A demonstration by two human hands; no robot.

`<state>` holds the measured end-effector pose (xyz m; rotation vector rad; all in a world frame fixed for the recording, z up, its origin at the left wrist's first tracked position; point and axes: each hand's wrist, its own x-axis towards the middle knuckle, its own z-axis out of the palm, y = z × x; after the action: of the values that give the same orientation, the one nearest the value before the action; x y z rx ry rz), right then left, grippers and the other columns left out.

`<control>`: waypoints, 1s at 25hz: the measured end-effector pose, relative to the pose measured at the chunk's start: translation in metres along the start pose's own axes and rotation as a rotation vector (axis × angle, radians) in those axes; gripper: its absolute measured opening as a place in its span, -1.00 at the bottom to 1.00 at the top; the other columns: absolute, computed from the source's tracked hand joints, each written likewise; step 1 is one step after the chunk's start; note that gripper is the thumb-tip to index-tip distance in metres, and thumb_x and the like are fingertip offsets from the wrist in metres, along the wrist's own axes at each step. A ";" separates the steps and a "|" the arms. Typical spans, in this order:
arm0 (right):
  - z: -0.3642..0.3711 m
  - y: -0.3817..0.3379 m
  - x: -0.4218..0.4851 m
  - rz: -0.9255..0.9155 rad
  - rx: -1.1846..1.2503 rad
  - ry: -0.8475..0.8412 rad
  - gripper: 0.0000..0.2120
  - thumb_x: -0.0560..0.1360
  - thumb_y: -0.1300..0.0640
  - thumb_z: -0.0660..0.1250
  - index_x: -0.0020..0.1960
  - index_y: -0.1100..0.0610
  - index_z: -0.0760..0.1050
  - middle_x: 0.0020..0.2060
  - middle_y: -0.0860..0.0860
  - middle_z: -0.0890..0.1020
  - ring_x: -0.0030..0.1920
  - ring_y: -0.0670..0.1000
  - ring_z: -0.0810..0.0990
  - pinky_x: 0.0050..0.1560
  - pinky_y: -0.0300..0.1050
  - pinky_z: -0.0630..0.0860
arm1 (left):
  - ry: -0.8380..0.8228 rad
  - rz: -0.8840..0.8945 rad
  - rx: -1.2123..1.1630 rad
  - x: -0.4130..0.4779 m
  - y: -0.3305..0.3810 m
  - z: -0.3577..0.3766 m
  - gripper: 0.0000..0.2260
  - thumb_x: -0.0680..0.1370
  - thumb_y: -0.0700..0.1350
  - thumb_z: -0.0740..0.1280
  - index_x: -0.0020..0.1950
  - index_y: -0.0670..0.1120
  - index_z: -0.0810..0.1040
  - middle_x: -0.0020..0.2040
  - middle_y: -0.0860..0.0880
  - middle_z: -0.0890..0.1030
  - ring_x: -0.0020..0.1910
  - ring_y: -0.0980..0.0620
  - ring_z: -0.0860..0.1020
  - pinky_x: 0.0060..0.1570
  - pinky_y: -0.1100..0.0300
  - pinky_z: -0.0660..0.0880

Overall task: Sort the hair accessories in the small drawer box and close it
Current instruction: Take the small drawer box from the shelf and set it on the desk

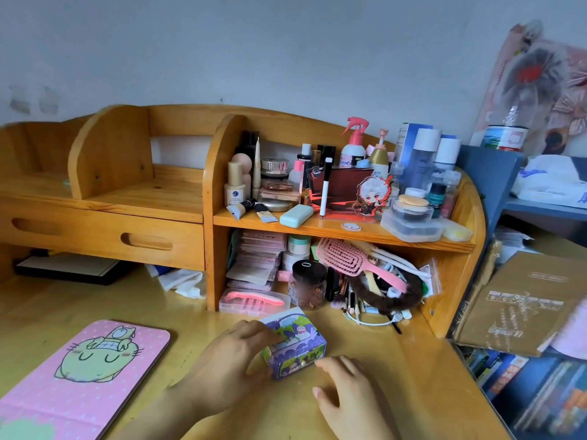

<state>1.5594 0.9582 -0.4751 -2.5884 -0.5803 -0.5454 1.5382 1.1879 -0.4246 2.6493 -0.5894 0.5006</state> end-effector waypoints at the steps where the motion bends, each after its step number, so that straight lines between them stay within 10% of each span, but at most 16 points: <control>1: 0.003 -0.001 0.002 0.017 0.006 0.024 -0.66 0.20 -0.18 0.17 -0.04 -0.19 0.41 -0.24 -0.26 0.56 -0.16 -0.19 0.48 -0.27 -0.31 0.53 | -0.012 0.009 -0.001 0.005 -0.003 0.001 -0.51 0.39 0.15 0.18 0.33 0.17 0.35 0.29 0.17 0.42 0.28 0.19 0.32 0.20 0.41 0.21; 8: 0.012 -0.011 0.015 0.026 -0.032 0.108 -0.78 0.17 -0.18 0.22 -0.23 -0.14 0.44 -0.39 -0.23 0.52 -0.22 -0.18 0.40 -0.35 -0.37 0.37 | -0.190 0.075 -0.050 0.024 -0.017 0.012 -0.39 0.42 0.22 0.32 0.42 0.19 0.20 0.46 0.19 0.07 0.45 0.25 -0.03 0.29 0.54 -0.18; 25: 0.018 -0.030 0.021 0.066 -0.079 0.184 -0.76 0.06 0.05 0.39 -0.45 0.06 0.33 -0.51 -0.05 0.47 -0.40 0.03 0.48 -0.46 -0.19 0.42 | -0.218 0.057 -0.077 0.020 -0.027 0.024 -0.44 0.38 0.38 0.16 0.34 0.40 0.08 0.50 0.18 0.08 0.44 0.35 -0.12 0.35 0.47 -0.17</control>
<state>1.5676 0.9979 -0.4706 -2.5836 -0.4179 -0.7879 1.5741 1.1931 -0.4446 2.6382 -0.7351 0.2007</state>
